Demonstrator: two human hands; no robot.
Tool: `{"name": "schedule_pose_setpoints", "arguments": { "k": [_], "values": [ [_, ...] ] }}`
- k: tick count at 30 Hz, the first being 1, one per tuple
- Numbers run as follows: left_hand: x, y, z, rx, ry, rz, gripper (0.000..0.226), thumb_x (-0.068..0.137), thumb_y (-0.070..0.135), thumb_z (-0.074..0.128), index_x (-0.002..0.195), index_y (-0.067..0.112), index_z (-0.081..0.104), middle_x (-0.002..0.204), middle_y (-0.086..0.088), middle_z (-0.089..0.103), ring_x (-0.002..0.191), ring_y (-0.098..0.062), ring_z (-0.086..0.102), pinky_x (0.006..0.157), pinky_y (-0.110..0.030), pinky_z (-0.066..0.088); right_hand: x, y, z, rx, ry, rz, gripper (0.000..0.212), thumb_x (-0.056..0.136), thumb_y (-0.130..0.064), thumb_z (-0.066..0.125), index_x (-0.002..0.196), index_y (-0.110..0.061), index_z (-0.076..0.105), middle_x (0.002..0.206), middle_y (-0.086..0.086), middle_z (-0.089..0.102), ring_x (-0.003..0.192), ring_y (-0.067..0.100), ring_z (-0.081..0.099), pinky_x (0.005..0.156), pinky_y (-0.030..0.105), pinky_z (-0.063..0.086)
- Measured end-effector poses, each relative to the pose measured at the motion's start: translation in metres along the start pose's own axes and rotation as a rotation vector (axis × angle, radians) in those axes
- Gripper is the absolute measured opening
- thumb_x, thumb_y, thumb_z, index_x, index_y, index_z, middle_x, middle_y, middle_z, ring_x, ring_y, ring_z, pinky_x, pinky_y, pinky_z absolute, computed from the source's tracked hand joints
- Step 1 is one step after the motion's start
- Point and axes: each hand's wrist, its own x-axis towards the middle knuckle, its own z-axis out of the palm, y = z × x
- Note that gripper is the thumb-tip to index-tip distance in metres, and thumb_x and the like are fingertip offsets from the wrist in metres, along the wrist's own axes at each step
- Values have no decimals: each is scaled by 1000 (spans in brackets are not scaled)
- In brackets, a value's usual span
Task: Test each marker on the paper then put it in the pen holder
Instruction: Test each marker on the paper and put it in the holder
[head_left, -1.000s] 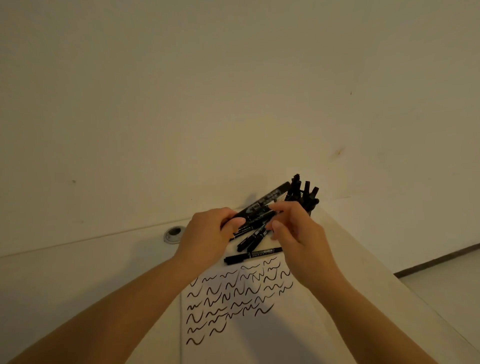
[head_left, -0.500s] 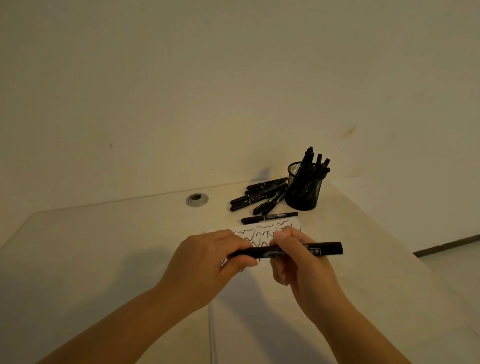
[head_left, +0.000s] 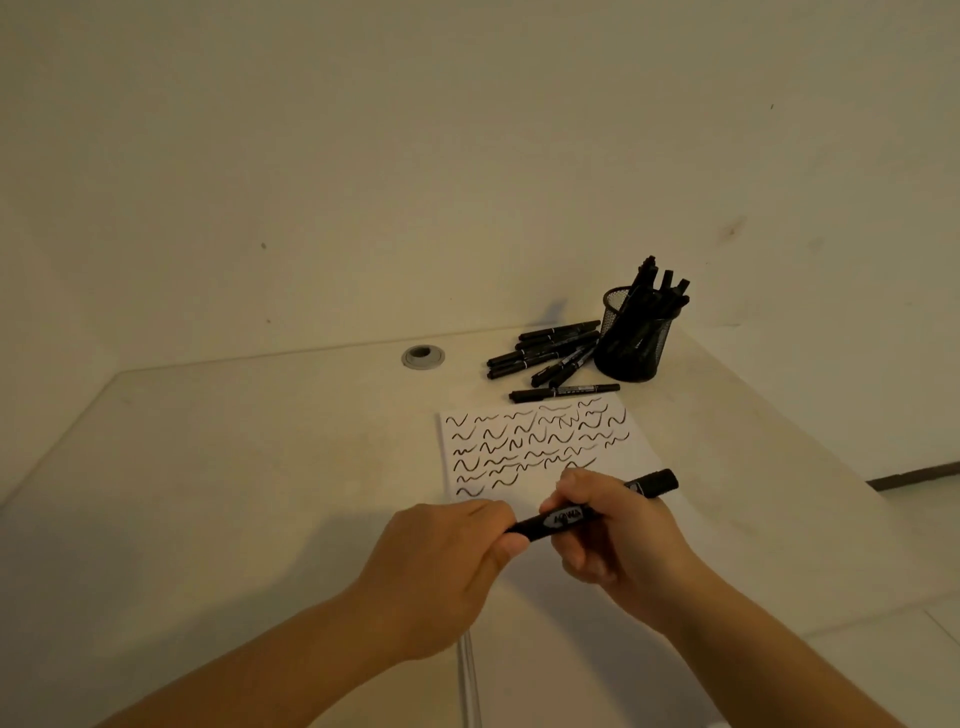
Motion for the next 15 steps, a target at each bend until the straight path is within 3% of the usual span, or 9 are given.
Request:
{"name": "schedule_pose_setpoints", "arguments": {
  "k": [5,12,15],
  "values": [
    [-2,7,12,-373,-48,-59,36,91,52,22,64,31,36,56,7,46,56,-15,48,59,-34,41,-4,-1,-9,-87,-36,-18,22,69,-21,56,52,-7,61,36,9,41,27,14,27,35,17,21],
    [5,8,9,-881,-321,-158,39,92,43,31,56,37,46,49,14,46,53,-5,50,60,-21,39,-6,-6,-21,-219,-138,-108,23,70,-19,51,48,-14,57,38,8,43,33,17,32,37,18,24],
    [6,5,10,-1001,-433,-185,36,91,41,32,58,33,46,47,15,43,49,0,49,55,-14,37,-8,-13,-25,-196,-179,-157,19,58,-28,68,51,-13,58,39,7,43,33,15,32,37,16,22]
  ]
}}
